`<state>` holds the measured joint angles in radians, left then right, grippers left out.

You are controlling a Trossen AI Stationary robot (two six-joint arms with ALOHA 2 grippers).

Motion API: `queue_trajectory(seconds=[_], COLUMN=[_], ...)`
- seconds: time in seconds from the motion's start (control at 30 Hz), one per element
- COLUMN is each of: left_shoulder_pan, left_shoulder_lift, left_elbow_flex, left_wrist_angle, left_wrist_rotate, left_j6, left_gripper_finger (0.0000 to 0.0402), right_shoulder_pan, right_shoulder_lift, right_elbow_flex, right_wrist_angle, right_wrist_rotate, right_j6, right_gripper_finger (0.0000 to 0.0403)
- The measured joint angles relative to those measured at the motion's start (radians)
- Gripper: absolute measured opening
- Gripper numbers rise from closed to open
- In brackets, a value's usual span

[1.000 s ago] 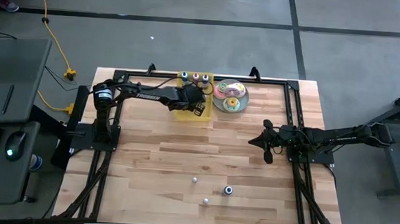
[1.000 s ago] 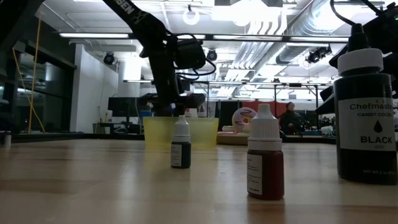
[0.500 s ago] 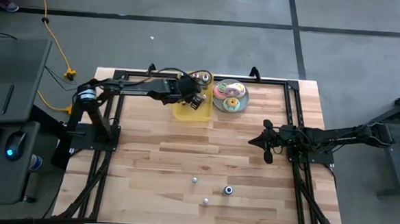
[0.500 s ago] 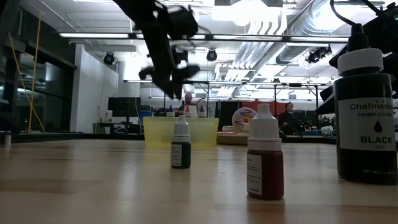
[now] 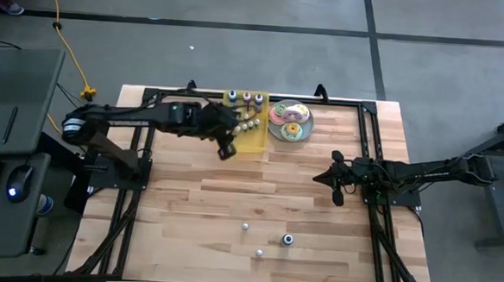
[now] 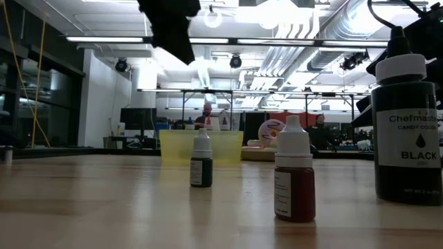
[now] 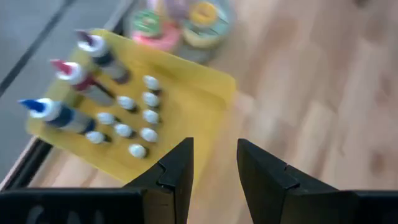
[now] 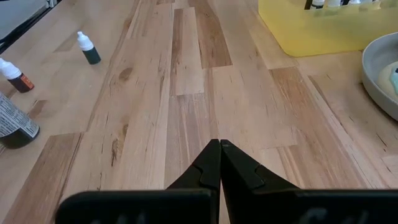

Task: Pick & Place food coloring
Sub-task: Put the small orange food coloring bottle into the bin

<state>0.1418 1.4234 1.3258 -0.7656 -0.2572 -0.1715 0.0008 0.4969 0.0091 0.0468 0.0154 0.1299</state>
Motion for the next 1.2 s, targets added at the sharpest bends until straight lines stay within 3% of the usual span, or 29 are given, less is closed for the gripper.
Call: queue_trajectory(seconds=[0.23, 0.37, 0.53, 0.87, 1.2], left_shoulder_pan=[-0.103, -0.164, -0.233, -0.335, -0.411], left_shoulder_lift=[-0.018, -0.015, 0.010, 0.170, 0.328], left_elbow_flex=[-0.005, -0.065, -0.178, -0.221, -0.221], left_wrist_angle=[-0.085, -0.023, 0.176, 0.460, 0.579], left_wrist_rotate=[0.167, 0.266, 0.386, 0.512, 0.616], left_j6=[0.182, 0.249, 0.296, 0.359, 0.544], left_gripper_finger=[0.0158, 0.0204, 0.0240, 0.0243, 0.0243], right_shoulder_pan=[0.000, 0.000, 0.000, 0.000, 0.000], right_shoulder_lift=[0.000, 0.000, 0.000, 0.000, 0.000], right_elbow_flex=[0.000, 0.000, 0.000, 0.000, 0.000], right_wrist_angle=[0.001, 0.002, 0.001, 0.001, 0.001], right_wrist_rotate=[0.000, 0.000, 0.000, 0.000, 0.000], right_j6=[0.000, 0.000, 0.000, 0.000, 0.000], right_gripper_finger=[0.0000, 0.0000, 0.0000, 0.0000, 0.0000])
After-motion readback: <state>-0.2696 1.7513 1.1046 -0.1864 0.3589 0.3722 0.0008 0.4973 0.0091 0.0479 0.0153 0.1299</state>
